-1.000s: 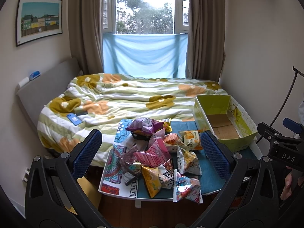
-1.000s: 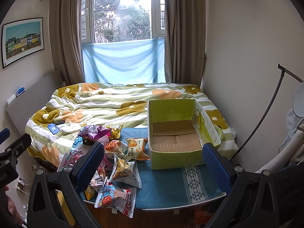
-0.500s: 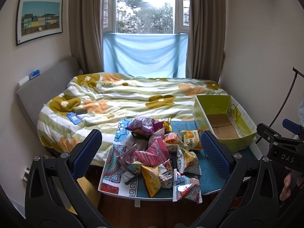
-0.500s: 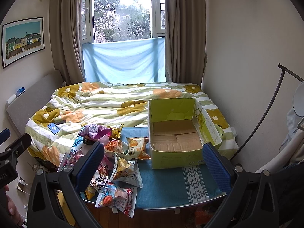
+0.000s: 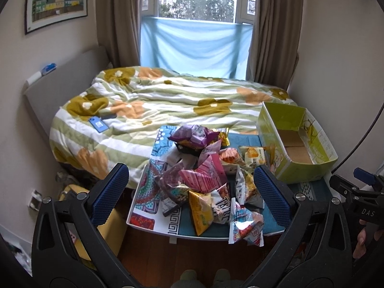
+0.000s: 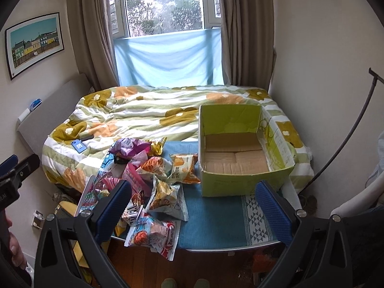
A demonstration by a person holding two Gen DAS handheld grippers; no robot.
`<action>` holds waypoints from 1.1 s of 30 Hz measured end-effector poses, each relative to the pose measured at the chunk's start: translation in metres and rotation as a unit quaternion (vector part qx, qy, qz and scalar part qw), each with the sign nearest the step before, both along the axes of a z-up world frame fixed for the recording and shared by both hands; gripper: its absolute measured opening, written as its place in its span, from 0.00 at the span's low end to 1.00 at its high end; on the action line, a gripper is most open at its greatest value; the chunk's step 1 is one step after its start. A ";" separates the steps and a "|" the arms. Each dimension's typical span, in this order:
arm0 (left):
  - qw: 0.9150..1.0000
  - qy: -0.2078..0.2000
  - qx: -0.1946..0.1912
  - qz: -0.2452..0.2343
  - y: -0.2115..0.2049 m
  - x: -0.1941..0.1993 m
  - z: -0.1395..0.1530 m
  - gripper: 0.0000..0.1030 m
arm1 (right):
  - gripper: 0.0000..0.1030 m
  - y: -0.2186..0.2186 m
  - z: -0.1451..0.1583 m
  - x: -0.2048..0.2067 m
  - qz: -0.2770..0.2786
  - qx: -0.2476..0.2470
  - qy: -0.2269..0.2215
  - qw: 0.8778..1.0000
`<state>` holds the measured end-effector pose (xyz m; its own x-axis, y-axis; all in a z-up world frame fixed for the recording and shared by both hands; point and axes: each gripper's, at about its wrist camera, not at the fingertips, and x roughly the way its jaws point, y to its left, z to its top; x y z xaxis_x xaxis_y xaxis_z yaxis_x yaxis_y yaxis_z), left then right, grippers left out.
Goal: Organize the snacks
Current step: 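Grasp the yellow barbecue chip bag with the left tool while the right tool grasps the white-red shrimp flake bag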
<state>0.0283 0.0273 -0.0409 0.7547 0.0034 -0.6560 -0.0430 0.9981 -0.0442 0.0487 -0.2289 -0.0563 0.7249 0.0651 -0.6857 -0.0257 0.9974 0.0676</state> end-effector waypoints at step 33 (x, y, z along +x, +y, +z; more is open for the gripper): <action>0.933 0.279 -0.159 -0.160 0.002 0.119 -0.246 0.83 | 1.00 0.015 -0.245 0.061 -0.052 0.262 0.292 0.918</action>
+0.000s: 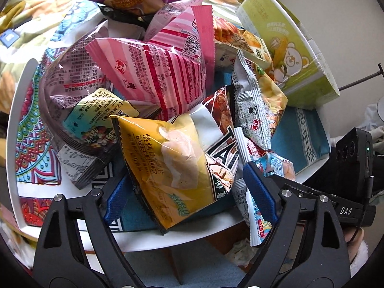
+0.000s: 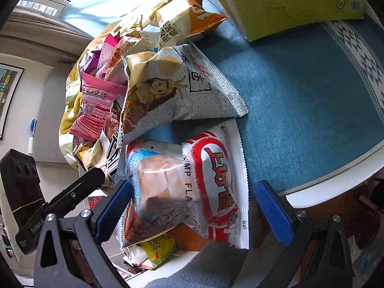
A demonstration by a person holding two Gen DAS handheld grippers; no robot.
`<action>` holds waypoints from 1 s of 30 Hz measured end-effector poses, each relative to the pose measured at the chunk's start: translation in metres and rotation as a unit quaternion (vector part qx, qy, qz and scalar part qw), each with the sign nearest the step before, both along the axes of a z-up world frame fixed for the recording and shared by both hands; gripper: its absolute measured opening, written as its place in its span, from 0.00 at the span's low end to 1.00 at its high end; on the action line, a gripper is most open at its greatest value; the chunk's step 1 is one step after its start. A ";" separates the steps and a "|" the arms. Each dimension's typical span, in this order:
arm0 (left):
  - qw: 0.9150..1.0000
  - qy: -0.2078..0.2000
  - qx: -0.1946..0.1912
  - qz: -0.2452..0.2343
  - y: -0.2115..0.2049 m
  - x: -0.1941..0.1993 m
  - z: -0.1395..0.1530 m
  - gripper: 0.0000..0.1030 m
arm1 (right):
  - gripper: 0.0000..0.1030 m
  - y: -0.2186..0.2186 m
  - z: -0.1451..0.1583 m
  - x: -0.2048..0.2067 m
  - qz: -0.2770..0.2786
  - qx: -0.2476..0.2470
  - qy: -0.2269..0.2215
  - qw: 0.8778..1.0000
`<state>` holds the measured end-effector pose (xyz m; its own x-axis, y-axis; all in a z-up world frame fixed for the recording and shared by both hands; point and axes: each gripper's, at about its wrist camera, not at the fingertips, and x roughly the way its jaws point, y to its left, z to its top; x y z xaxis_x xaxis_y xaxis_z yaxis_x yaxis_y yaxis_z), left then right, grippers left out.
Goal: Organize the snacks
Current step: 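Grasp the yellow barbecue chip bag with the left tool while the right tool grasps the white-red shrimp flake bag, then carry both bags into the cardboard box and open both tools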
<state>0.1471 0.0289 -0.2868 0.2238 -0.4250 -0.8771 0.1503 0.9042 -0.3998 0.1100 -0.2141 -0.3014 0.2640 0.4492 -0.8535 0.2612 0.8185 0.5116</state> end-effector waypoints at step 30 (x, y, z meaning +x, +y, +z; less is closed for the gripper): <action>0.997 -0.034 0.041 0.057 -0.008 -0.026 0.036 0.58 | 0.62 0.012 0.012 0.014 0.079 0.014 -0.013 0.997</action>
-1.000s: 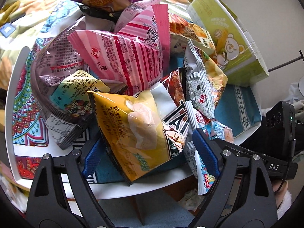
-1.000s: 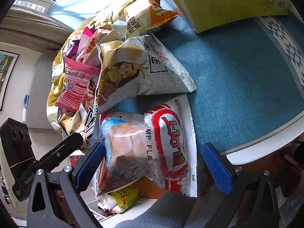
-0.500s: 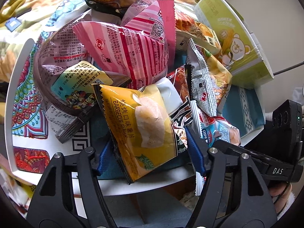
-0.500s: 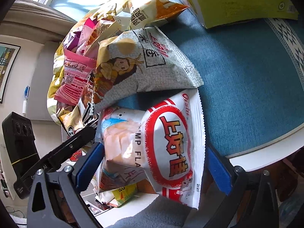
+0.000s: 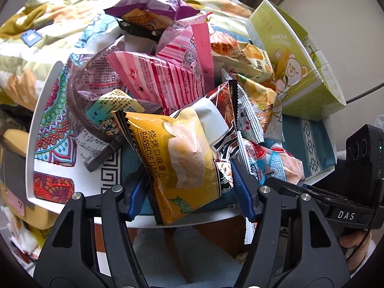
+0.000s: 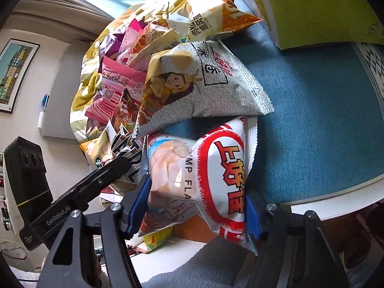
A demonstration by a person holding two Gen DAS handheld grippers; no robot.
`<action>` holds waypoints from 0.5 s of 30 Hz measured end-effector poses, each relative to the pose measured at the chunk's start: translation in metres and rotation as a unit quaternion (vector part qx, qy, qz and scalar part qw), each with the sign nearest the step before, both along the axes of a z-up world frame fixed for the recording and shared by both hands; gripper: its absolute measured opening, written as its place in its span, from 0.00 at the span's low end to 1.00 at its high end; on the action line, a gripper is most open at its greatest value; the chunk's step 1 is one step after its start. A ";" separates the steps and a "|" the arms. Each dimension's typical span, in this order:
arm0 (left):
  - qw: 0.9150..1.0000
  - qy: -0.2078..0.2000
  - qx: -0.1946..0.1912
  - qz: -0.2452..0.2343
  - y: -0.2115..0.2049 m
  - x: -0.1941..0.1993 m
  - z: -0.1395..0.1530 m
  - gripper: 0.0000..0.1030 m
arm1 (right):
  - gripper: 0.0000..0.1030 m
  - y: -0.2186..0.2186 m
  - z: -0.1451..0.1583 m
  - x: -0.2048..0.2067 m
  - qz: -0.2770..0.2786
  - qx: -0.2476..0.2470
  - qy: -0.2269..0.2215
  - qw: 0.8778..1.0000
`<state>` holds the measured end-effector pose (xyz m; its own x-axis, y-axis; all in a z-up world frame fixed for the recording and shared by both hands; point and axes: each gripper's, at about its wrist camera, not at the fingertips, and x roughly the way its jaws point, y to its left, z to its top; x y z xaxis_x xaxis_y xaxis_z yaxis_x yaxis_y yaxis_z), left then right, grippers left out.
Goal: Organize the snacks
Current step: 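Carry both bags into the cardboard box and open both tools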
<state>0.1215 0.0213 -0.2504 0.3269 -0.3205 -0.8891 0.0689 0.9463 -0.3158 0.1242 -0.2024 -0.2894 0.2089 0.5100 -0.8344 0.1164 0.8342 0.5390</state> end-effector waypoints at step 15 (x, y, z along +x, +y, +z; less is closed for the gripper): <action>0.997 -0.058 0.013 0.043 -0.033 -0.045 0.075 0.58 | 0.62 -0.027 0.060 -0.021 0.038 0.012 -0.064 0.997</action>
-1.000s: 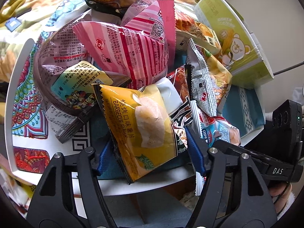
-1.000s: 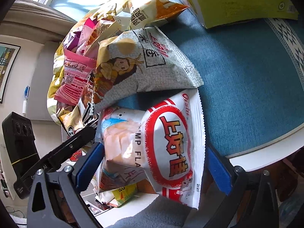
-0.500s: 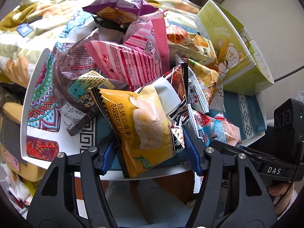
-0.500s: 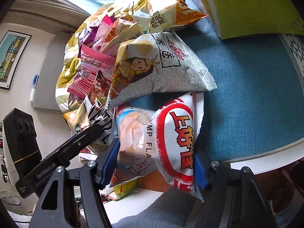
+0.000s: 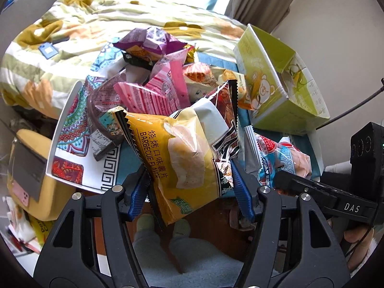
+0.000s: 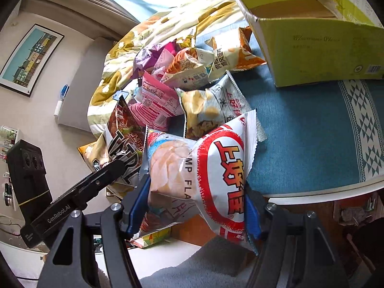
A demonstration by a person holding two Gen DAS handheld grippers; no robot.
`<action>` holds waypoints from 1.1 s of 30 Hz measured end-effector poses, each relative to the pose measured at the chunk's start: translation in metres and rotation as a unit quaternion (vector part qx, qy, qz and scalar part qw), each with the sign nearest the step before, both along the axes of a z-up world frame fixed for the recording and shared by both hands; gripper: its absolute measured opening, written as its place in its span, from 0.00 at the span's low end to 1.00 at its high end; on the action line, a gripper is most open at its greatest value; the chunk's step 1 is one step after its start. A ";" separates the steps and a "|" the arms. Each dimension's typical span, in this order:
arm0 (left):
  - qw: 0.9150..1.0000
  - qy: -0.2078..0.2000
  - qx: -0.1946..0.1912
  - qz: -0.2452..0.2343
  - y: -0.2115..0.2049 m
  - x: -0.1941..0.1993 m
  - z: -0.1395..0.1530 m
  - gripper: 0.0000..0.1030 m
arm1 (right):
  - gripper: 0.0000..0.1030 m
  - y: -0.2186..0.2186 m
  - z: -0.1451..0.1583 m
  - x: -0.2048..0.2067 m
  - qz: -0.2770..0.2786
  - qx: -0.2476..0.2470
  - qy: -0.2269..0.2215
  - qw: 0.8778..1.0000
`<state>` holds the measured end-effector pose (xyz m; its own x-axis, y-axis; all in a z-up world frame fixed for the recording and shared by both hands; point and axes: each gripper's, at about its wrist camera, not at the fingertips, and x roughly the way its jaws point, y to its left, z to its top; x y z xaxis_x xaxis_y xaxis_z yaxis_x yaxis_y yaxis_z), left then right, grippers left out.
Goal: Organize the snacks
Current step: 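Carry both bags into the cardboard box and open both tools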
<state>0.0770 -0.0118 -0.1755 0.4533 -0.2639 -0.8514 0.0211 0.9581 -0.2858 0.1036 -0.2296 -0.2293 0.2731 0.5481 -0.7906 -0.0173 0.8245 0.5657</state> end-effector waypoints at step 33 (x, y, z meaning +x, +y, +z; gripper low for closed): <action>0.987 -0.061 0.033 -0.145 -0.228 0.268 0.064 0.58 | 0.62 -0.166 0.128 0.181 -0.064 -0.187 -0.169 0.966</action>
<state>0.3453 -0.2397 -0.1117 0.4670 -0.3430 -0.8150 0.3265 0.9235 -0.2016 0.2848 -0.3951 -0.1011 0.5960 0.1866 -0.7810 -0.0335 0.9776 0.2080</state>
